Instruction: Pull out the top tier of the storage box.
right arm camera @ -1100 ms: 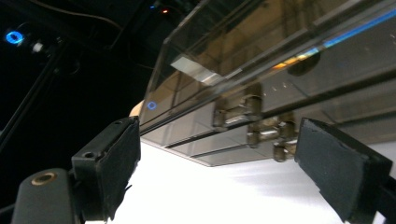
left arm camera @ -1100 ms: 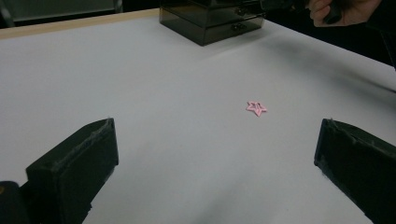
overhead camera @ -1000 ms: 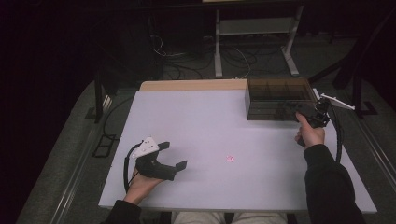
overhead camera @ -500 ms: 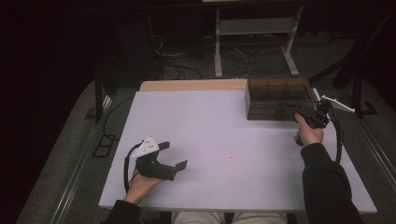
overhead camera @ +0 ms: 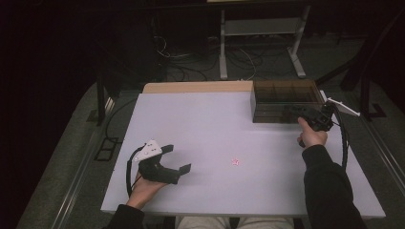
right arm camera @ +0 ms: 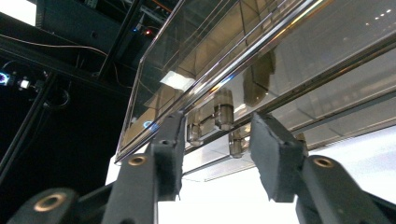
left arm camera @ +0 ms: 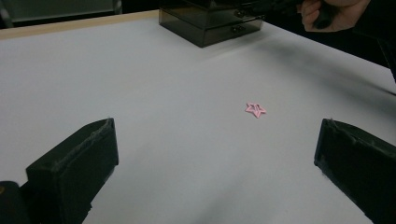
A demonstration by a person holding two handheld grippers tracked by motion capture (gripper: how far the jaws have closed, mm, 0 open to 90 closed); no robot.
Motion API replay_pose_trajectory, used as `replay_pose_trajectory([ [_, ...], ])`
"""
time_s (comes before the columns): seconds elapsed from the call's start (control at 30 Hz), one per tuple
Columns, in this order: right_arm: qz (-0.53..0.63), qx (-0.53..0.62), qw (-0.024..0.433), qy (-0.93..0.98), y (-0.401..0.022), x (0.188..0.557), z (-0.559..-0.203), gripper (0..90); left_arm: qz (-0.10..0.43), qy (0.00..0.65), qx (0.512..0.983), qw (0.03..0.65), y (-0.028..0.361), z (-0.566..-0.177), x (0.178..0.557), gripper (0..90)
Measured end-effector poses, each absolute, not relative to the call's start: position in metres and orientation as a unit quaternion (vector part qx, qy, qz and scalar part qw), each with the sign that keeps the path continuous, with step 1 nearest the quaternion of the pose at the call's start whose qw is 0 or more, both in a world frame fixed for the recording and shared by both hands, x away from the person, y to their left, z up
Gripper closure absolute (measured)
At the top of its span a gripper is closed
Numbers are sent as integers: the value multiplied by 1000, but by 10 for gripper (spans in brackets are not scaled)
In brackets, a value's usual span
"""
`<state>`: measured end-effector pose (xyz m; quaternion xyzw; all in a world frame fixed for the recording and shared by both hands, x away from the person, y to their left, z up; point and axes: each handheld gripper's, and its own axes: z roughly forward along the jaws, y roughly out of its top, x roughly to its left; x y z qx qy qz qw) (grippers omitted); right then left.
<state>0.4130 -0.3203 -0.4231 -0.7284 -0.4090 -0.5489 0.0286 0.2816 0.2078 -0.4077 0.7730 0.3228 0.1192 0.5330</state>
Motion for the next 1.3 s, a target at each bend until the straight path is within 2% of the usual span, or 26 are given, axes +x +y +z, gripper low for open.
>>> replay_pose_trajectory([
  [0.3, -555, -731, 45, -395, -321, 414, -424, 727, 120, 322, 773, 533, 208, -408, 282, 0],
  [0.43, -558, -732, 54, -388, -324, 414, -427, 761, 120, 323, 773, 533, 208, -408, 282, 0],
  [0.9, -561, -741, 96, -355, -330, 415, -429, 798, 120, 321, 774, 532, 207, -408, 282, 0],
  [1.3, -553, -744, 84, -364, -330, 415, -425, 809, 120, 321, 774, 532, 207, -408, 282, 0],
])
